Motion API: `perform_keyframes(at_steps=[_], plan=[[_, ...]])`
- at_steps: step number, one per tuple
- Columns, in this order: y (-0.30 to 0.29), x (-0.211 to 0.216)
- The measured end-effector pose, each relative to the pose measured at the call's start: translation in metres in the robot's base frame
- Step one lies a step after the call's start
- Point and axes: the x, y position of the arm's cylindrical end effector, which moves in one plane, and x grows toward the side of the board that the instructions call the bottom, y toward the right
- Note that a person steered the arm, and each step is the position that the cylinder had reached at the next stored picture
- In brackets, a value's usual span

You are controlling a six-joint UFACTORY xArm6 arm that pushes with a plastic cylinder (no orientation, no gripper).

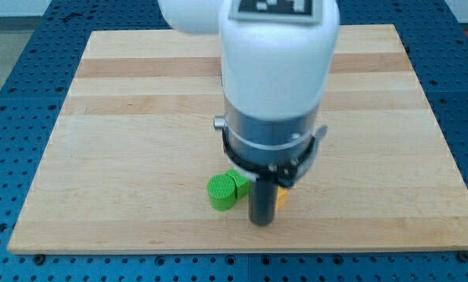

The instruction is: Move the yellow heart towards the blue cube

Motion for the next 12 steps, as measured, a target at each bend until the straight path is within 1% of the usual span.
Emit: perform_keyframes(at_steps=[1,2,3,5,6,8,9,10,12], plan=[[0.0,-0.04],[0.0,-0.066],[-0.002,-0.08],[-0.031,-0.081],[-0.047,-0.09],[-0.047,-0.132],[-0.023,-0.117],[-0.009,-0.116],[-0.01,-0.137]])
